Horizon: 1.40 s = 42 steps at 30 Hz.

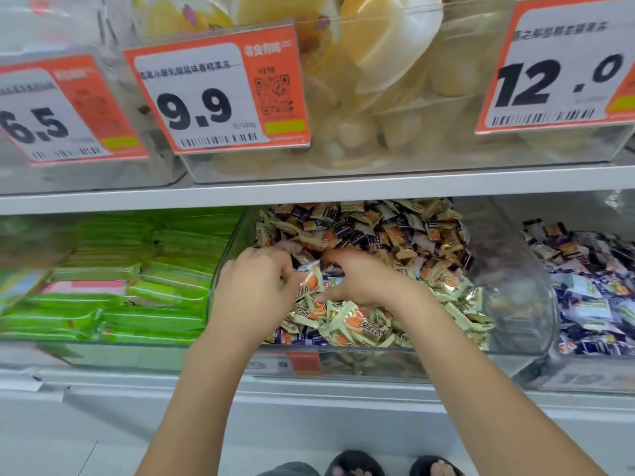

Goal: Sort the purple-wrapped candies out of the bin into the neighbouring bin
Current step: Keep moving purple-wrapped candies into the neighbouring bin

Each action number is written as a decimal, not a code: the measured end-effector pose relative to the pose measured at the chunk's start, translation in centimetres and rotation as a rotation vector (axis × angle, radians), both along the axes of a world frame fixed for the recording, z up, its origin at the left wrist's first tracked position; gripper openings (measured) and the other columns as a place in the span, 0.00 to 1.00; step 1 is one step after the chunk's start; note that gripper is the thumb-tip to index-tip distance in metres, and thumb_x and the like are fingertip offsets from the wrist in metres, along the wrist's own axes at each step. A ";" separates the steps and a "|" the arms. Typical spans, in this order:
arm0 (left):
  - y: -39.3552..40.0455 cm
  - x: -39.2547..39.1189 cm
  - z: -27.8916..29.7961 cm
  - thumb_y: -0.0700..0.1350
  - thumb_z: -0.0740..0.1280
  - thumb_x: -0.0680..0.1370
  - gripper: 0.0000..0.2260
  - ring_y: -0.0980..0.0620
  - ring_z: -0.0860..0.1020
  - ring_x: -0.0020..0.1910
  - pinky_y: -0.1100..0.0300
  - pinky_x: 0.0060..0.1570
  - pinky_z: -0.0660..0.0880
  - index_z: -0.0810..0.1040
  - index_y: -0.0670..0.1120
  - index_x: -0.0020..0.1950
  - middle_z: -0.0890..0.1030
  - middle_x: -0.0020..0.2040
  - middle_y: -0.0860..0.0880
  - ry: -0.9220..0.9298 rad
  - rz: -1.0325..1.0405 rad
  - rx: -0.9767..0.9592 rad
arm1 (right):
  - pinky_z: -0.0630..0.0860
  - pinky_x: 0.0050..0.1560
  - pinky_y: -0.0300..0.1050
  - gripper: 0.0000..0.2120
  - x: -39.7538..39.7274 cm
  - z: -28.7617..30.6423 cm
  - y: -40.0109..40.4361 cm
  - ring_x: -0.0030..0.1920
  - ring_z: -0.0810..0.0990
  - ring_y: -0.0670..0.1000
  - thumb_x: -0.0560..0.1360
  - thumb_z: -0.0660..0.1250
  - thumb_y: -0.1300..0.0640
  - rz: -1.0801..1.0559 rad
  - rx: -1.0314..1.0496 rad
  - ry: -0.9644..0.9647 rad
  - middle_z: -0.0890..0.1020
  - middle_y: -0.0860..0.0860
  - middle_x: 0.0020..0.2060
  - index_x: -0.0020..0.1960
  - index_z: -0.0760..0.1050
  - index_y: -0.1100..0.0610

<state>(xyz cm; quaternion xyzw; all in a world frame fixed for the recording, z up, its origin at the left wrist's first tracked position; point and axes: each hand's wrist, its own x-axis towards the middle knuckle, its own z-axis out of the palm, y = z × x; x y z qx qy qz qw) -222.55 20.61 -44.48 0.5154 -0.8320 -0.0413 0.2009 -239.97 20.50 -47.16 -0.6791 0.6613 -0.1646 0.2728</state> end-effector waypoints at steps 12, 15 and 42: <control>-1.1 -2.5 -0.3 0.48 0.72 0.73 0.08 0.55 0.76 0.43 0.56 0.46 0.76 0.80 0.53 0.51 0.80 0.45 0.55 0.260 -0.063 0.137 | 0.68 0.45 0.37 0.20 -1.3 0.2 1.2 0.53 0.73 0.46 0.71 0.73 0.48 -0.015 -0.050 -0.121 0.74 0.46 0.56 0.60 0.76 0.52; -0.8 -2.5 0.0 0.48 0.71 0.73 0.08 0.57 0.78 0.48 0.58 0.51 0.76 0.81 0.55 0.52 0.82 0.49 0.56 0.381 -0.076 0.164 | 0.68 0.31 0.29 0.08 -2.1 1.1 1.8 0.37 0.77 0.38 0.73 0.72 0.52 -0.066 -0.128 -0.186 0.76 0.44 0.51 0.50 0.77 0.49; 2.4 -9.8 2.4 0.38 0.71 0.72 0.09 0.63 0.78 0.38 0.67 0.42 0.78 0.80 0.53 0.39 0.82 0.40 0.55 0.762 -0.233 0.380 | 0.77 0.39 0.31 0.09 -7.0 1.5 9.8 0.46 0.81 0.40 0.74 0.70 0.57 -0.530 -0.512 -0.707 0.80 0.46 0.53 0.53 0.77 0.50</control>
